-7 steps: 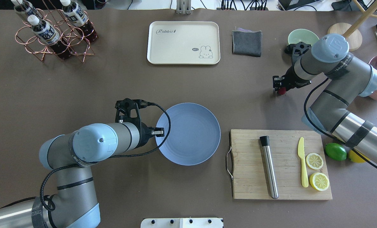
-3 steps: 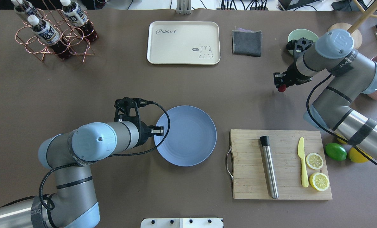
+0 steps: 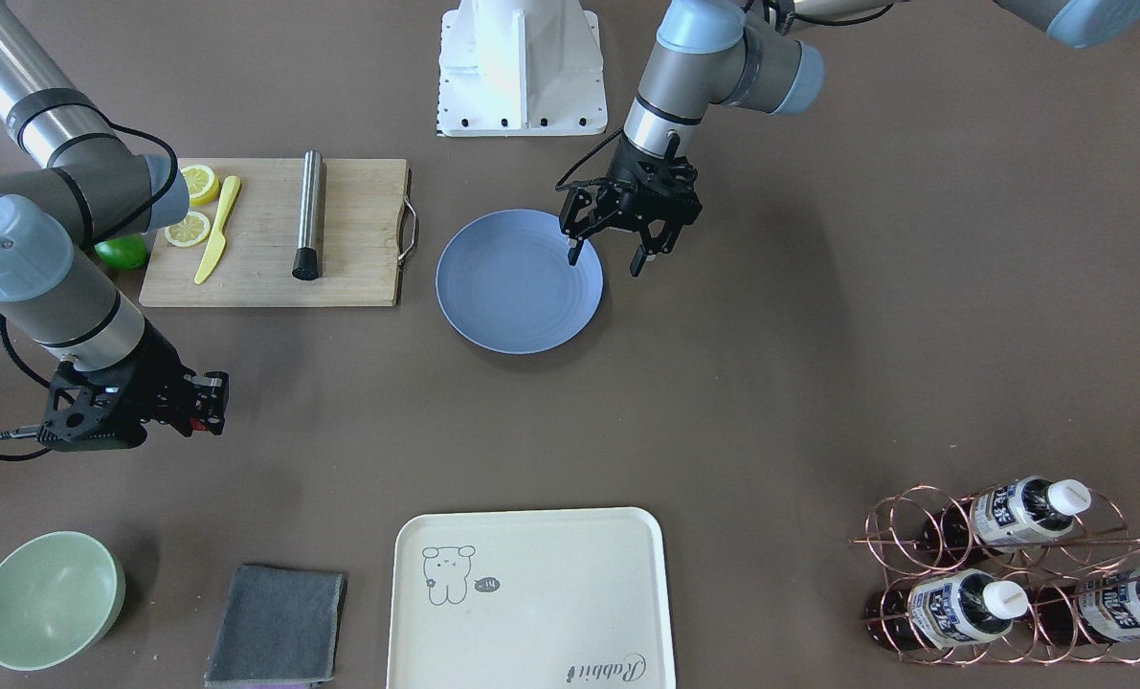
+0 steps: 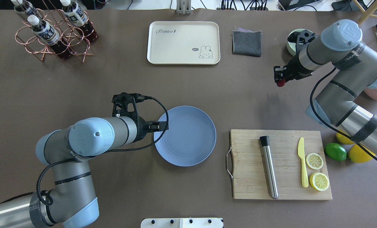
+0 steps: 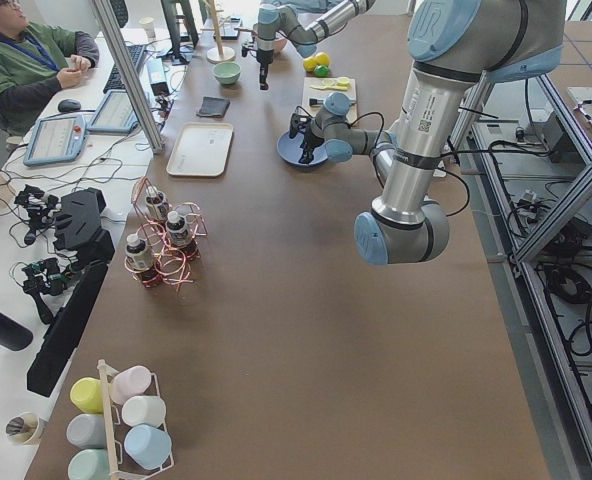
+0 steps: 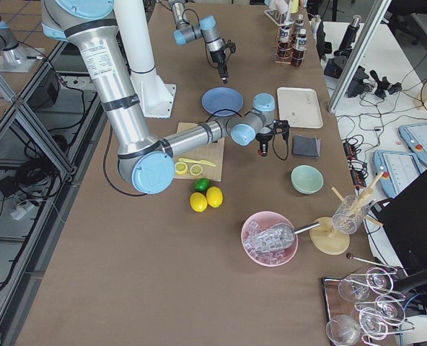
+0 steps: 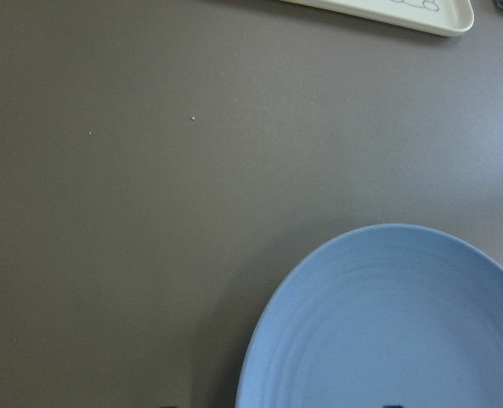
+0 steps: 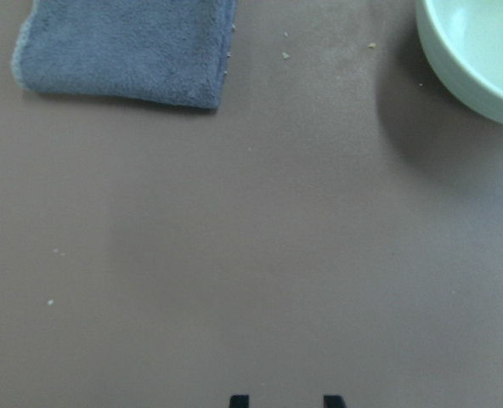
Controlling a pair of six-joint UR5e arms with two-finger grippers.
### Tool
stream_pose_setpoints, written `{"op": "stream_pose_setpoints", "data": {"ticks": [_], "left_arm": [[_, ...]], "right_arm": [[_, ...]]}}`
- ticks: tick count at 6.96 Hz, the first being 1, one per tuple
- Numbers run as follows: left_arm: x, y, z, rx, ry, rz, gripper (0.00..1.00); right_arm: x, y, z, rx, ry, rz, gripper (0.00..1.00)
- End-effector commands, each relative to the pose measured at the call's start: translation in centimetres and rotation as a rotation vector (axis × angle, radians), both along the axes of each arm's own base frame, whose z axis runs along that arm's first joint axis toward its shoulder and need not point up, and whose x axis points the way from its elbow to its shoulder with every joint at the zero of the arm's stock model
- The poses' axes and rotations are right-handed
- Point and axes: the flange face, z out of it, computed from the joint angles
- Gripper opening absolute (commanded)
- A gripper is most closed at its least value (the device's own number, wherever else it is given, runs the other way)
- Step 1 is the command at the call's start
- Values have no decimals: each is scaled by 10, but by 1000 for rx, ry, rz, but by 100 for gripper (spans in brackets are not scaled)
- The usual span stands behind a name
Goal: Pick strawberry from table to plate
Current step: 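Carry the strawberry over the blue plate with the right gripper while the left arm withdraws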
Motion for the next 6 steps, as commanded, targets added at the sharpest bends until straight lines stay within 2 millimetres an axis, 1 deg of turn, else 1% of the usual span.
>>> {"op": "stream_pose_setpoints", "data": {"ticks": [1, 2, 3, 4, 5, 6], "left_arm": [[-42, -51, 12, 82, -97, 2, 98], [-73, -77, 33, 128, -165, 30, 98], [-101, -98, 42, 166, -202, 33, 98], [-121, -101, 58, 216, -240, 69, 98], [-165, -119, 67, 326, -303, 137, 98], [-215, -139, 92, 316, -338, 139, 98]], "right_arm": [[1, 1, -44, 18, -24, 2, 0], [-15, 5, -85, -1, 5, -6, 0], [-36, 25, -123, -3, 23, -5, 0], [-66, 44, -152, -20, 21, 17, 0], [-103, 65, -179, -13, 31, 34, 0], [-141, 90, -200, -3, 53, 35, 0]]}}
